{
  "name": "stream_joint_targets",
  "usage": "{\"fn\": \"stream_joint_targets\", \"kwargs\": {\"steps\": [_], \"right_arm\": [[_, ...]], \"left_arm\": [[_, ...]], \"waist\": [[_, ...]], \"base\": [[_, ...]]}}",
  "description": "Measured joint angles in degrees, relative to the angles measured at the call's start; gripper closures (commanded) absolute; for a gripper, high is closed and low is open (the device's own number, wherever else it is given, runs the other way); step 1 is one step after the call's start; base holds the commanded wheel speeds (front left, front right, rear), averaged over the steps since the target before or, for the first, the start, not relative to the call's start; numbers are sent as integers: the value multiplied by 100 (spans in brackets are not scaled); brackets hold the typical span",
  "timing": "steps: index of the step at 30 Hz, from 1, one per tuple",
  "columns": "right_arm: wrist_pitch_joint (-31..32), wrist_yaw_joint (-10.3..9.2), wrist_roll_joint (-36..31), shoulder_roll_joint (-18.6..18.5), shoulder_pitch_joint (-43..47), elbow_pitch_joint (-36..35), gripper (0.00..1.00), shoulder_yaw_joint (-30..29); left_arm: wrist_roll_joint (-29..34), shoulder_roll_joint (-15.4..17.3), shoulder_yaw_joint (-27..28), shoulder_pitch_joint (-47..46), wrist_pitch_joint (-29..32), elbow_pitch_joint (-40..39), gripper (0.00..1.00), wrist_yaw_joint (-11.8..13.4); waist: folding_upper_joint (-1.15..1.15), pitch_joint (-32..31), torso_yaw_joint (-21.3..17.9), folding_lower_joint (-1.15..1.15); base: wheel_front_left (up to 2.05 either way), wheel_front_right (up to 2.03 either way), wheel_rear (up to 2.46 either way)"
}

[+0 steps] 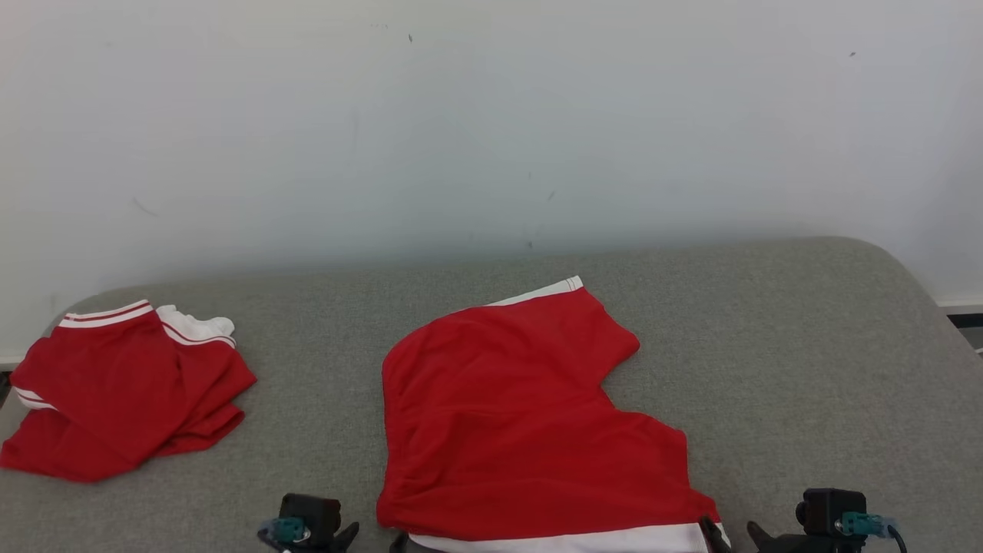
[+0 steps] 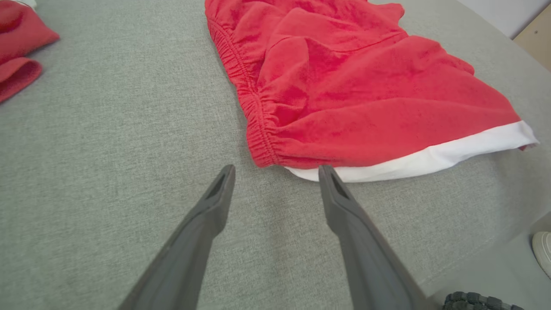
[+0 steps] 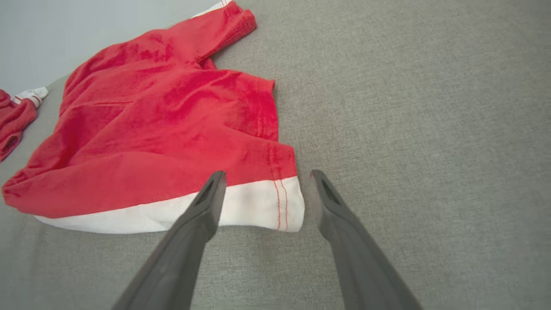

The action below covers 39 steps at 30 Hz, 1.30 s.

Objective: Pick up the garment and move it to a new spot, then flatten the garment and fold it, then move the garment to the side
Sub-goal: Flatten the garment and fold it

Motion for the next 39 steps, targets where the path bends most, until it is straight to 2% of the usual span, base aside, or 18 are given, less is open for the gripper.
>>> {"fn": "stream_joint_targets", "kwargs": {"steps": [9, 15, 19, 23, 24, 28, 31, 34, 35, 37, 38, 39], "right_arm": [[561, -151, -1, -5, -8, 213, 0, 23], [712, -218, -35, -7, -153, 333, 0, 12], [812, -224, -79, -3, -232, 442, 0, 12], [906, -265, -100, 4, -241, 531, 0, 31], [910, -265, -113, 7, -243, 541, 3, 37], [913, -267, -130, 10, -252, 550, 0, 22], [953, -267, -145, 26, -382, 573, 4, 33], [960, -267, -148, 52, -514, 613, 12, 48], [967, -267, -148, 67, -534, 650, 15, 62], [1014, -267, -148, 90, -564, 697, 31, 92], [1029, -267, -148, 101, -578, 713, 42, 109], [1029, -267, -148, 101, -578, 713, 53, 109]], "left_arm": [[0, -190, -204, -381, 549, 433, 0, -204], [97, -163, -242, -716, 746, 762, 0, -269], [105, -156, -302, -809, 829, 967, 0, -404], [111, -172, -323, -869, 877, 1155, 0, -404], [109, -178, -308, -888, 876, 1170, 0, -404], [109, -264, -304, -992, 877, 1268, 0, -419], [108, -298, -270, -1197, 872, 1324, 0, -455], [108, -292, -276, -1279, 871, 1383, 0, -504], [109, -297, -294, -1282, 872, 1424, 1, -509], [108, -299, -338, -1287, 876, 1491, 32, -556], [108, -302, -363, -1287, 893, 1516, 41, -558], [108, -302, -363, -1287, 893, 1516, 45, -558]], "waist": [[0, 62, 26, 0], [0, 102, 7, 0], [0, 134, -11, 0], [0, 172, -24, 0], [0, 182, -26, 0], [0, 233, -16, 0], [1, 276, 4, 0], [0, 302, 13, 0], [0, 311, 15, 0], [0, 330, 17, 0], [0, 339, 18, 0], [0, 339, 18, 0]], "base": [[0, 0, 0], [0, 0, 0], [0, 0, 0], [0, 0, 0], [0, 0, 0], [0, 0, 0], [0, 0, 0], [0, 0, 0], [0, 0, 0], [0, 0, 0], [0, 0, 0], [0, 0, 0]]}}
